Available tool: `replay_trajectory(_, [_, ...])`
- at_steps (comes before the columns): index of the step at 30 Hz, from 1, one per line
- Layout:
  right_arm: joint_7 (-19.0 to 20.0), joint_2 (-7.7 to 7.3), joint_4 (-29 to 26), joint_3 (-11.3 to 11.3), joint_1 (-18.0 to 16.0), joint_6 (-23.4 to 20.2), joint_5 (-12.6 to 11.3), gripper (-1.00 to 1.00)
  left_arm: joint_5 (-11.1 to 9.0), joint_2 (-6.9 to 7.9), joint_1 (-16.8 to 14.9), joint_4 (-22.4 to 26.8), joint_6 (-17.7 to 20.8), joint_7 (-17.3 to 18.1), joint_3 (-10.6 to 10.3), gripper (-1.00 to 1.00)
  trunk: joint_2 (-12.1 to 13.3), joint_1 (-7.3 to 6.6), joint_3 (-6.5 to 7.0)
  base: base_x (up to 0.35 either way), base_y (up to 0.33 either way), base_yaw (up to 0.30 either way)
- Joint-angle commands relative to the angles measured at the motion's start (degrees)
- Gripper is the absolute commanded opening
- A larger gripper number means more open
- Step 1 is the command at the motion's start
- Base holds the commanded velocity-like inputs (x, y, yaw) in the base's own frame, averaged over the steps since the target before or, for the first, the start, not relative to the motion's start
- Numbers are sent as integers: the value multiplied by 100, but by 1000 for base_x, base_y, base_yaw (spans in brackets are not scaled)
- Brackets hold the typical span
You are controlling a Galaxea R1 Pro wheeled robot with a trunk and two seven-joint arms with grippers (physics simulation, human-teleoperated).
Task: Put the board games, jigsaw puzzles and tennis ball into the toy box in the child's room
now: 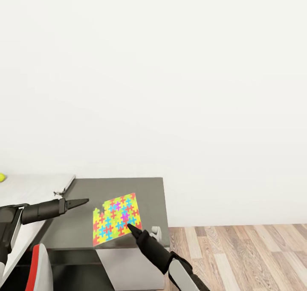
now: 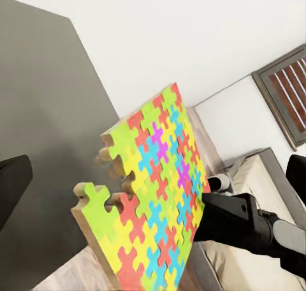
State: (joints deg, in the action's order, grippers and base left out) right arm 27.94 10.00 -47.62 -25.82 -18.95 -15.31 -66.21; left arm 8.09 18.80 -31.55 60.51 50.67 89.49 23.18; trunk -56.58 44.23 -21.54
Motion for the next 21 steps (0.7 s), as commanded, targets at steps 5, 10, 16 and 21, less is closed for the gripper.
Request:
replay_trajectory(5, [-102,-266,-874,37,-242,-752,-26,-100,75,1,-4,6,114,51,2,100,198,-110,84,0,0,0])
replay_trajectory(10, [-249,-977,-1449,559,-314,-1726,-44,-100,78,-6,-5,11,156,51,-12,100,398,-220,173,-50,0,0])
replay_trajectory(16, [-257,-1196,-1515,1515,-327,-2069,-47,-100,82,-6,-9,12,162,51,-7,100,639,-352,281,-153,0,0])
replay_trajectory(21, [-264,-1467,-1536,1997,-350,-2541,-25,-100,79,7,-9,13,162,51,-2,100,839,-461,371,-20,0,0])
